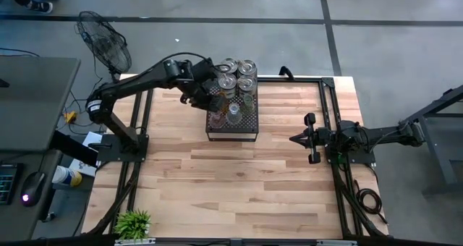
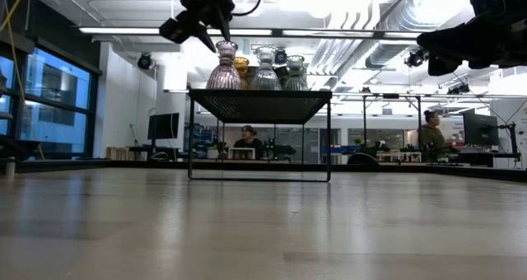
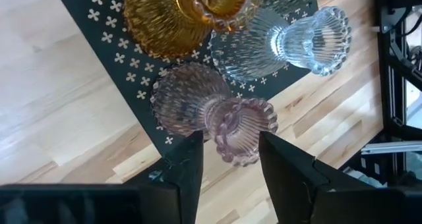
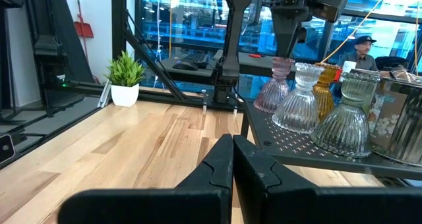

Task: Pick & Place candle stick holders
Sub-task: Return to Home Position

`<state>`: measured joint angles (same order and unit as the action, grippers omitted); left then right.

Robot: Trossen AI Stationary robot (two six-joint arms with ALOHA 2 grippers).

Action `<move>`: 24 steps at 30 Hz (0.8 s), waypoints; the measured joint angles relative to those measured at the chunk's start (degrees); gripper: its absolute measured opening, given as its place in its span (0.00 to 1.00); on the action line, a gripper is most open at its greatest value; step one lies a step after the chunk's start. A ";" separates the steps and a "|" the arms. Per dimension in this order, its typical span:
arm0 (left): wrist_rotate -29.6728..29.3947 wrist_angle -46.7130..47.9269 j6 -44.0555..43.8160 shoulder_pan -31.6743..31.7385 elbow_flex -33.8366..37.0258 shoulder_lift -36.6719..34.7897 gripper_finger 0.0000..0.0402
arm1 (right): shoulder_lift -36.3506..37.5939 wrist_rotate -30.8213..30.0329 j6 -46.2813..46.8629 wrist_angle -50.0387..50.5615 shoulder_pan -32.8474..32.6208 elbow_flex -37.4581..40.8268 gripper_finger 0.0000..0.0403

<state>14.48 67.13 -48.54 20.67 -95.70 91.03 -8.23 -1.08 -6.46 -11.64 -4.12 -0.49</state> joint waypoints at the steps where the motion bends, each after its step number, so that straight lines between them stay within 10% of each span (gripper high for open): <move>1: -0.13 -0.02 -0.23 0.00 0.02 -0.23 0.35 | 0.00 0.00 0.00 0.02 0.00 0.00 0.00; 15: -11.70 -2.81 8.96 -2.63 0.02 -8.55 0.36 | -0.02 0.00 0.00 0.02 -0.02 0.00 0.00; 24: -44.09 -7.37 18.37 -20.51 6.39 -17.79 0.36 | 0.00 0.00 0.00 0.02 0.00 0.00 0.00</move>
<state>-29.62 59.77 -30.17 0.16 -89.31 73.24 -8.23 -1.08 -6.46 -11.62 -4.13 -0.49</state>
